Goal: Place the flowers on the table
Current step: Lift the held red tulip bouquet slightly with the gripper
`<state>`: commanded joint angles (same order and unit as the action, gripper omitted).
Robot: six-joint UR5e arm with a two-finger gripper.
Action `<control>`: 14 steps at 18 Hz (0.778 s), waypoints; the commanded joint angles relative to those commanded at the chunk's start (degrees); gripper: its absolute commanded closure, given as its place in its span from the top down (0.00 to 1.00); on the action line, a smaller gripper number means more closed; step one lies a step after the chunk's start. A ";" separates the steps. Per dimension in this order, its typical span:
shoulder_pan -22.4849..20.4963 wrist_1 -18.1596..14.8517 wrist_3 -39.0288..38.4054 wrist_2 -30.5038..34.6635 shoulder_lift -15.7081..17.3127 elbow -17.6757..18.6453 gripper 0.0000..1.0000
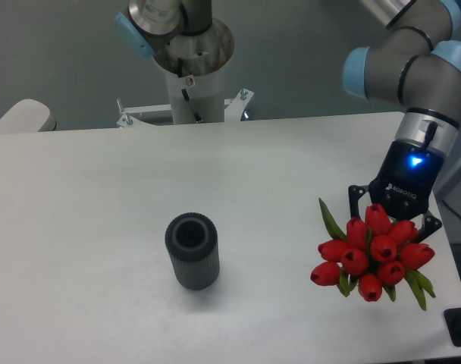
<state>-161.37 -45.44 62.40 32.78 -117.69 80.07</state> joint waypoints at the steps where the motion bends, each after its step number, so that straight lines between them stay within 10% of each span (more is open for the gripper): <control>1: 0.00 0.09 0.00 0.53 0.09 0.09 0.33; 14: 0.96 0.00 1.75 11.42 2.02 0.53 0.33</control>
<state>-160.41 -45.44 64.16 44.20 -115.67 80.59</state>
